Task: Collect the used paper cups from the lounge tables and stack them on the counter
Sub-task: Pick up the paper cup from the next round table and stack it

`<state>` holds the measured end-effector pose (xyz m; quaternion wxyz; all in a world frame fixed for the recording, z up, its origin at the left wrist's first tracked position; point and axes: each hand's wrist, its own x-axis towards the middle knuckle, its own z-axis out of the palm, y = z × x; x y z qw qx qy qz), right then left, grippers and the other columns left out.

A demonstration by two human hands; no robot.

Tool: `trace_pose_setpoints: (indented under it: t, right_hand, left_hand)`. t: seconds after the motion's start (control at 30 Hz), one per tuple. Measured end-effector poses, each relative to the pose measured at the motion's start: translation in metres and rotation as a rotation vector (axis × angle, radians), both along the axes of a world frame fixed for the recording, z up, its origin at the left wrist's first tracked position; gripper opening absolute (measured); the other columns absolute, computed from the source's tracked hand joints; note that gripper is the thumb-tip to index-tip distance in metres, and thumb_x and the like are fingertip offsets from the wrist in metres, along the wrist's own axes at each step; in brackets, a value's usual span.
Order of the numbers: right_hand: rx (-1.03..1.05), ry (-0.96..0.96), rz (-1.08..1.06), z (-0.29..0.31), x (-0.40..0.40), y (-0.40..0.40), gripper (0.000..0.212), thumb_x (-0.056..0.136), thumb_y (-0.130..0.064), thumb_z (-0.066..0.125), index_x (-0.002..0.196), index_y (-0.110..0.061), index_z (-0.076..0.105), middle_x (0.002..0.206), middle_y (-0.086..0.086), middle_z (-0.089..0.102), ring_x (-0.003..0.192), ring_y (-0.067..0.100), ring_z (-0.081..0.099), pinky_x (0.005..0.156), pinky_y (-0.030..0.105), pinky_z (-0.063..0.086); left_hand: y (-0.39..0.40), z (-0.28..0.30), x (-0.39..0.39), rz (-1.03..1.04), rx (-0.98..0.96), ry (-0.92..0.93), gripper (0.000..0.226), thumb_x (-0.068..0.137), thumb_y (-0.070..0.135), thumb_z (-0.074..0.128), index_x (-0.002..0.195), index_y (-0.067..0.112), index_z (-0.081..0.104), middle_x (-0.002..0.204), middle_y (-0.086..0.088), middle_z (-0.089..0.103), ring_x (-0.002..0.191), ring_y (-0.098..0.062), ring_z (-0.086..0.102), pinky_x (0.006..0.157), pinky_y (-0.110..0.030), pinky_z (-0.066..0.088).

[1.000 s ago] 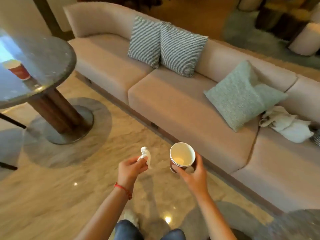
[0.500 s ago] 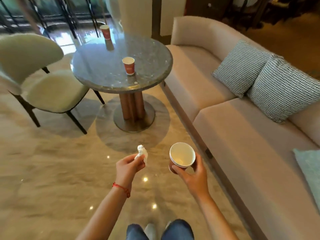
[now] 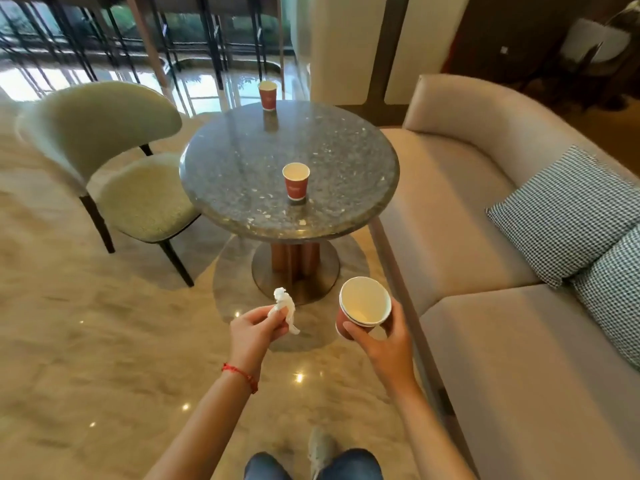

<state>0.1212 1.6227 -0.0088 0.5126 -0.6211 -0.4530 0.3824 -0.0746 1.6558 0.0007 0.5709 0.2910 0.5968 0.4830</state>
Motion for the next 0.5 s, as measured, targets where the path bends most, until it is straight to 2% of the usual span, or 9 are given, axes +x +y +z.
trace_pose_setpoints:
  t: [0.1,0.23,0.5]
  right_hand:
    - [0.005,0.017,0.042,0.006,0.005,0.047,0.067,0.063,-0.019,0.086,0.116,-0.035,0.049,0.113,-0.017,0.058,0.102,-0.006,0.054,0.077,0.007,0.045]
    - [0.008,0.022,0.089,0.009,0.002,0.105,0.071,0.059,-0.03,0.085,0.12,-0.032,0.047,0.114,-0.018,0.057,0.103,-0.008,0.054,0.078,0.007,0.046]
    - [0.04,0.02,0.092,0.006,-0.019,0.23,0.067,0.063,-0.022,0.085,0.116,-0.036,0.046,0.114,-0.022,0.056,0.101,-0.016,0.052,0.077,0.003,0.043]
  left_hand:
    - [0.035,0.004,0.001,0.043,0.009,0.002,0.008,0.081,0.01,0.067,0.076,0.011,0.073,0.07,-0.002,0.07,0.065,-0.008,0.068,0.06,-0.016,0.054]
    - [0.082,0.005,-0.005,0.101,0.008,0.002,0.008,0.081,0.011,0.068,0.076,0.014,0.073,0.067,0.002,0.071,0.066,-0.007,0.068,0.058,-0.015,0.053]
    - [0.203,-0.001,-0.023,0.095,0.03,-0.02,0.006,0.081,0.012,0.068,0.078,0.013,0.074,0.067,0.001,0.073,0.066,-0.007,0.069,0.059,-0.017,0.054]
